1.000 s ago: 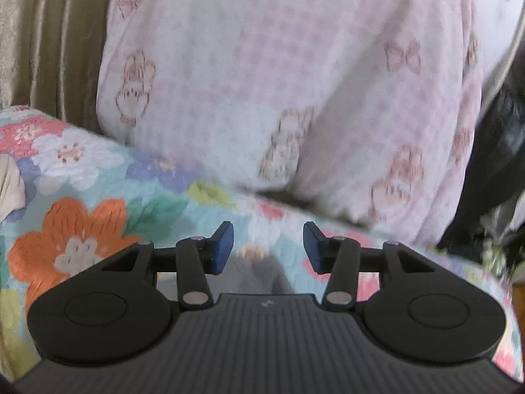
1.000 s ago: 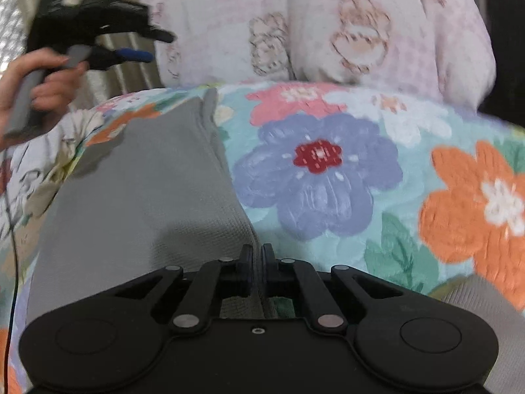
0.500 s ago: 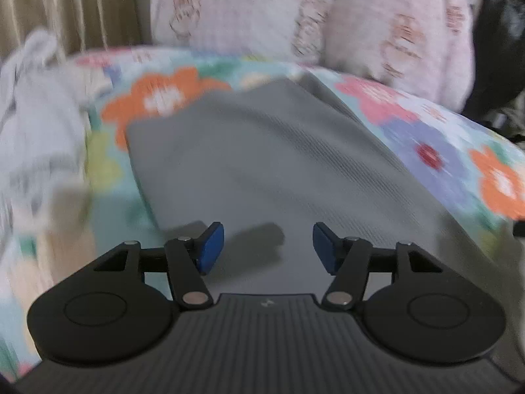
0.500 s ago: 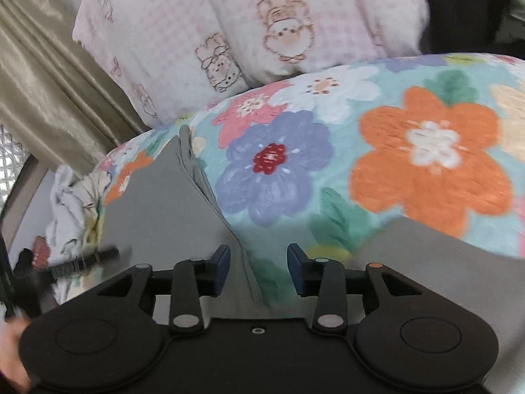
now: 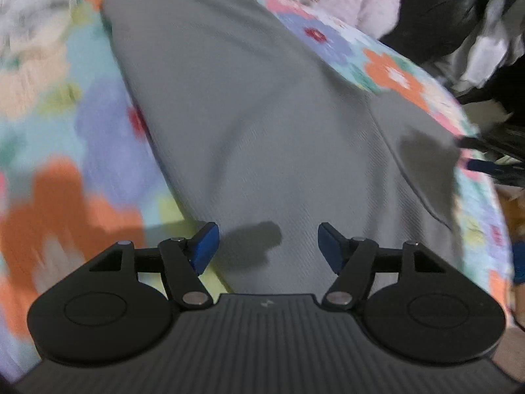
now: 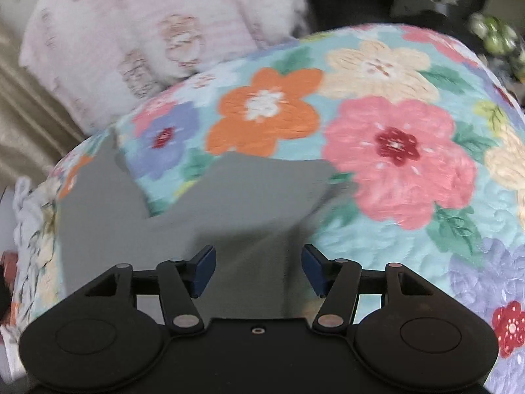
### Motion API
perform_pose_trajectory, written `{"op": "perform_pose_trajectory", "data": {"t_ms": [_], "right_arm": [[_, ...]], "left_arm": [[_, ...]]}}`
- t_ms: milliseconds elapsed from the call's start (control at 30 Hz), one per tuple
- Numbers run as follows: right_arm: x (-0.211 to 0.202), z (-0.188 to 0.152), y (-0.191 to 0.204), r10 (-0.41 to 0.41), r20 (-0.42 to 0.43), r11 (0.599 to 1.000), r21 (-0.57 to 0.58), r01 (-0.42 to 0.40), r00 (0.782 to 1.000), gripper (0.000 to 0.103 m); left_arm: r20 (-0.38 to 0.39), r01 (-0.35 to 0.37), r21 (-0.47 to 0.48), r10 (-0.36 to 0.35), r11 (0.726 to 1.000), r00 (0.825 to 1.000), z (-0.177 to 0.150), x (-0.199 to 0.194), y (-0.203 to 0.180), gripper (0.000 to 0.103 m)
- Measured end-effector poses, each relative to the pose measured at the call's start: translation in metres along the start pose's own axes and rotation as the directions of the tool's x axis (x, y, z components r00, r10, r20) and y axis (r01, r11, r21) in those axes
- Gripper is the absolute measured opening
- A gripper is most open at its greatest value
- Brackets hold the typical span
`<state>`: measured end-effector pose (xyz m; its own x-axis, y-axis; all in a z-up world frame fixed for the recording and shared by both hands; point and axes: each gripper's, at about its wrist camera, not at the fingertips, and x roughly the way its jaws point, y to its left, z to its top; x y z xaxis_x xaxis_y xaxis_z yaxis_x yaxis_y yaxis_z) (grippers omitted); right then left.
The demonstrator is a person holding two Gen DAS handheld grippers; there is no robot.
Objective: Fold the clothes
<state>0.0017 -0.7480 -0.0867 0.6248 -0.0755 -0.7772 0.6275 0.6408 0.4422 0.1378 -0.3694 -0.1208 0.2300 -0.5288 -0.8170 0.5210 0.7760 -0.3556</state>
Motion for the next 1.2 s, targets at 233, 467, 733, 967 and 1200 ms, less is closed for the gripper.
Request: {"op": "perform_pose_trajectory", "data": {"t_ms": [233,467,733,967,1200], "right_arm": [[0.039,-0.005,-0.045,0.235,-0.055,0.957,0.191,-0.221,0.970,0.065],[0.054,0.005,-0.023,0.251,0.139,0.959,0.100,-0.266,0.958,0.010],[0.026,0.002,0.004,0.027,0.228,0.991,-0.132,0.003,0.973,0.007],[0.023,0.002,0.020,0.022,0.232,0.977,-0.212,0.029,0.972,0.009],[-0.023,-0.049,0.112,0.152,0.245,0.807,-0.589,0.023,0.958,0.012]], "left_arm": [[-0.006,0.163,-0.064,-0.164,0.984,0.986,-0.069,-0.009,0.017,0.069],[-0.051,0.353,-0.151,-0.363,0.924,0.930,-0.088,0.002,0.015,0.042],[-0.099,0.334,-0.136,-0.348,0.933,0.932,-0.097,0.008,0.010,0.009],[-0.088,0.377,-0.185,-0.397,0.908,0.913,-0.103,0.011,0.018,0.024],[-0.082,0.404,-0.199,-0.426,0.893,0.901,-0.095,0.019,0.017,0.034]]}}
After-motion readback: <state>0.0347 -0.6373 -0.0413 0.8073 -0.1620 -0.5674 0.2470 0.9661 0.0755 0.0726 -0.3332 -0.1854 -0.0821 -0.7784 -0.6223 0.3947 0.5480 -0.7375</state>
